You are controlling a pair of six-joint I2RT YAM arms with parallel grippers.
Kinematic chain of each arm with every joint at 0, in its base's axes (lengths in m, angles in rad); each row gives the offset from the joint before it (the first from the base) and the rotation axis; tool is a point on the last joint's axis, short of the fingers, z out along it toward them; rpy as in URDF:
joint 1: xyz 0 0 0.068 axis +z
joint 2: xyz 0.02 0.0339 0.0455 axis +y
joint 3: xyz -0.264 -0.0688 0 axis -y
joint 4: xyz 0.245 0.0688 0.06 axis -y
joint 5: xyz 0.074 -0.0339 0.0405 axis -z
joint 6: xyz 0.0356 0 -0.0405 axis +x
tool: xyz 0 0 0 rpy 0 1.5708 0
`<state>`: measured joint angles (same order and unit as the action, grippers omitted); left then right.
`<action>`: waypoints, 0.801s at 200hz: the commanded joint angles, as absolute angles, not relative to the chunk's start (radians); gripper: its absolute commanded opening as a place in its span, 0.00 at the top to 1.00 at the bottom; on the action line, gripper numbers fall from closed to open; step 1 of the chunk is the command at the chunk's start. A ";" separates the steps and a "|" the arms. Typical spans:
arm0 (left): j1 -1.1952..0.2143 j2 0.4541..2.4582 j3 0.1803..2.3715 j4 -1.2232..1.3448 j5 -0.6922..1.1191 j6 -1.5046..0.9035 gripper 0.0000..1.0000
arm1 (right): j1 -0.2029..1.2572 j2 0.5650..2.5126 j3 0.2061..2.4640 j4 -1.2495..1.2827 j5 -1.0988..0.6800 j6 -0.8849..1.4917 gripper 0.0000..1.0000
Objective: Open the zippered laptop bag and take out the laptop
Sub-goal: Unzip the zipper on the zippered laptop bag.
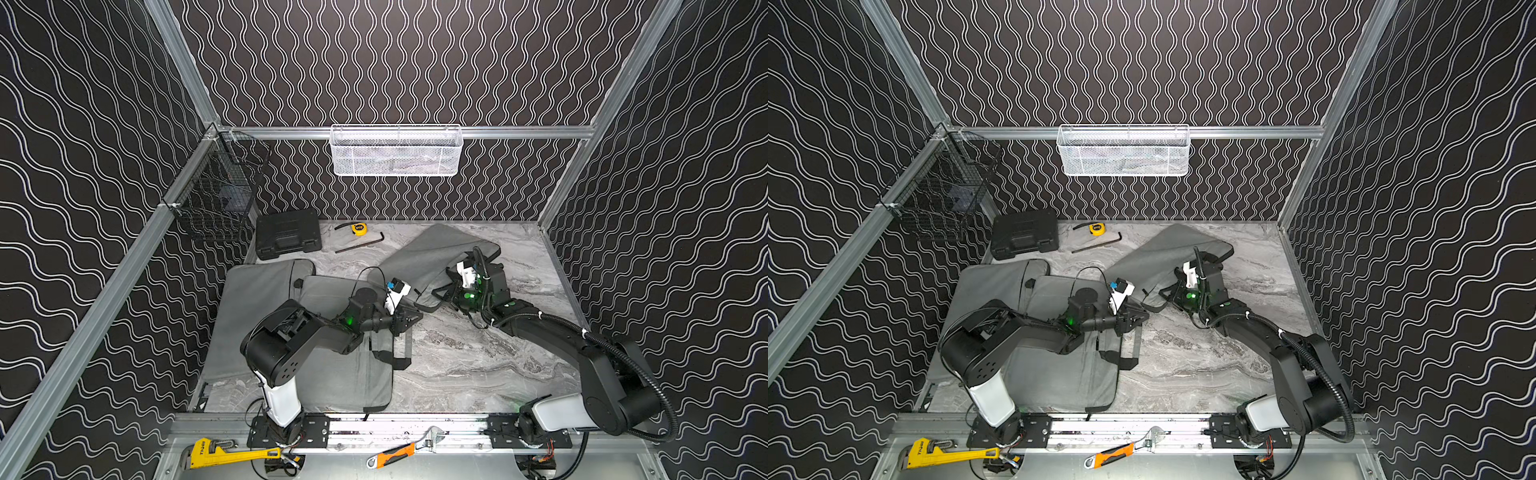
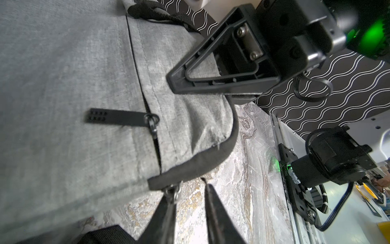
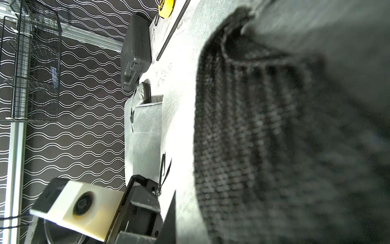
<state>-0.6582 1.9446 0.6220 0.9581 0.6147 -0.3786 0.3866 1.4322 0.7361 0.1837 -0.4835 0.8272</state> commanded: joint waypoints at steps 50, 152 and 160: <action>-0.658 1.936 0.635 0.929 0.568 -0.367 0.68 | 0.388 1.389 0.741 0.259 -0.483 0.827 0.89; -0.659 1.875 0.579 0.936 0.550 -0.354 0.99 | 0.387 1.417 0.745 0.252 -0.476 0.816 0.89; -0.659 1.861 0.572 0.921 0.544 -0.349 1.00 | 0.387 1.420 0.747 0.256 -0.474 0.815 0.89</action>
